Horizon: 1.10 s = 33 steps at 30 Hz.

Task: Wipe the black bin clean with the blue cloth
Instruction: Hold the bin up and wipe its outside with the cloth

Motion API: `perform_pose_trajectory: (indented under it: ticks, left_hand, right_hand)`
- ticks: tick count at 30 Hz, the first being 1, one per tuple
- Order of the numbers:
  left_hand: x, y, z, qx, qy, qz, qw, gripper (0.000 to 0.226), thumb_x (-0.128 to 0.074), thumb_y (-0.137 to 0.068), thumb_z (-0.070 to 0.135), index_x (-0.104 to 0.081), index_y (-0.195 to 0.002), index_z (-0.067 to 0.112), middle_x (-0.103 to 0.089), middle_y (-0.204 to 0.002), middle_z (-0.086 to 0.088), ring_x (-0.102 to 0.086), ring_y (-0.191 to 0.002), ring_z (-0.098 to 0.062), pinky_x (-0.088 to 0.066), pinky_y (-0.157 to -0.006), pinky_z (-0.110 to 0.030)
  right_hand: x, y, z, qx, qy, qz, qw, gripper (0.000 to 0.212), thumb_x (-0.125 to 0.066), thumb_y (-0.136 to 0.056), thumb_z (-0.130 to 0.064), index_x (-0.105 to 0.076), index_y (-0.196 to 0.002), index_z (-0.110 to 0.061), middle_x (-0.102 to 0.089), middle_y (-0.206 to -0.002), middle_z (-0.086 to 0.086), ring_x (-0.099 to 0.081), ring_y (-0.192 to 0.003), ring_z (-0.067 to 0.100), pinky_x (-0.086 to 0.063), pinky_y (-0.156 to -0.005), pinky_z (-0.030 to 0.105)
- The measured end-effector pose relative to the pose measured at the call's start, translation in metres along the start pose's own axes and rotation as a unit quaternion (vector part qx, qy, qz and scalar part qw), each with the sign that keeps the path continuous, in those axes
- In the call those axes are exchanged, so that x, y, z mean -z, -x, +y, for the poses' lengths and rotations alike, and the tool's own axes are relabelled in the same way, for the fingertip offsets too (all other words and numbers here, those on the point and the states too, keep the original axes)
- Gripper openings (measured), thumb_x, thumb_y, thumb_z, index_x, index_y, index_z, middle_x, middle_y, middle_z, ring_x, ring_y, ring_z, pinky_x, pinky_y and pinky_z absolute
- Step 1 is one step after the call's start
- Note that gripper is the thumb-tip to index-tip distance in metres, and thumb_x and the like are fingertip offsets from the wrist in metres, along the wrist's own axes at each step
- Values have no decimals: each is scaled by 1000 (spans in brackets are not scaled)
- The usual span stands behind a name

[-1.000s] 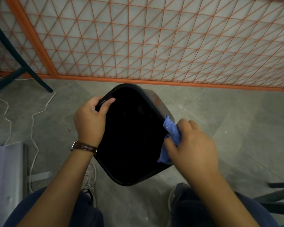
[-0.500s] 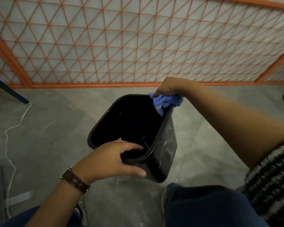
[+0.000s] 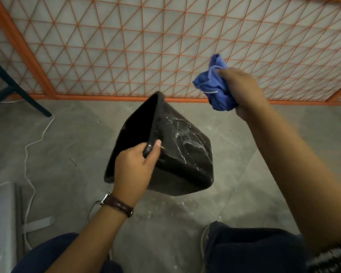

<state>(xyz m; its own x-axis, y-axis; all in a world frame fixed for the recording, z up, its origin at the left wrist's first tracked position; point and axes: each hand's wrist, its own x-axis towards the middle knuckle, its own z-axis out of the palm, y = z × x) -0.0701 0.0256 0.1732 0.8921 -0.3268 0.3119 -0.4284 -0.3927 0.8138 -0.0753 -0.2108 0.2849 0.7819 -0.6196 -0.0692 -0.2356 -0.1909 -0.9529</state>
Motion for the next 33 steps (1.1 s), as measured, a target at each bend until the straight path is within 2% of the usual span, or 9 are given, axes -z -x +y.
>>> perform_pose_trajectory:
  ticks: [3,5,10,13,16,20,25,29,33]
  left_hand:
    - [12,-17,-6,204,172,92,959,45,-61,-87,33,-46,-52,10,-44,-51,-8,-44,-44,-16,-39,-46,-28]
    - [21,-25,-13,253,255,125,925,31,-65,-84,29,-55,-66,6,-47,-66,-12,-46,-57,-21,-39,-47,-26]
    - [26,-24,-12,221,268,114,931,34,-66,-82,28,-59,-70,-2,-51,-71,-13,-47,-63,-26,-39,-56,-34]
    - [20,-14,-3,202,229,108,946,43,-63,-86,27,-48,-56,-2,-42,-54,-12,-44,-49,-19,-39,-47,-24]
    - [14,-4,4,195,199,126,952,45,-61,-87,26,-41,-51,6,-36,-51,-9,-38,-45,-15,-36,-39,-15]
    - [15,-3,2,200,215,153,944,48,-62,-87,26,-38,-49,9,-35,-41,7,-35,-41,-9,-35,-39,-15]
    - [18,-7,-2,219,257,163,927,38,-61,-87,29,-50,-62,3,-42,-63,-11,-40,-58,-25,-39,-49,-24]
    - [18,-8,-1,234,277,169,916,35,-61,-87,26,-46,-61,9,-32,-60,-8,-33,-54,-20,-35,-44,-18]
    - [19,-8,-2,241,290,162,912,35,-61,-86,28,-47,-62,7,-30,-63,-8,-32,-57,-22,-33,-49,-24]
  right_hand:
    - [20,51,19,7,6,83,996,24,-56,-91,-32,-52,-104,-12,-62,-92,5,-62,-83,21,-51,-75,36]
    - [25,86,37,12,25,113,993,19,-57,-91,-32,-50,-103,-19,-63,-94,3,-64,-82,21,-52,-74,36]
    - [11,119,82,65,94,80,990,8,-61,-87,-25,-54,-86,-25,-60,-93,9,-62,-84,29,-54,-73,47]
    - [-11,109,104,93,208,74,971,8,-64,-84,-32,-59,-87,-26,-56,-102,-1,-55,-85,11,-47,-67,24]
    - [-26,102,115,83,305,79,945,29,-53,-89,-42,-57,-111,-24,-47,-120,-3,-51,-100,15,-42,-73,24]
    - [-33,106,119,113,259,24,959,42,-53,-85,-42,-42,-120,-24,-36,-129,-3,-46,-109,17,-45,-85,29]
    - [-37,99,118,176,239,18,955,22,-64,-83,-27,-60,-105,-27,-36,-135,0,-44,-118,23,-45,-94,33]
    - [-41,97,121,150,210,85,962,20,-65,-85,-20,-68,-106,-20,-43,-130,4,-52,-107,19,-44,-86,15]
    - [-51,102,118,205,255,70,942,28,-64,-87,-25,-67,-114,-20,-45,-130,8,-47,-110,16,-40,-91,17]
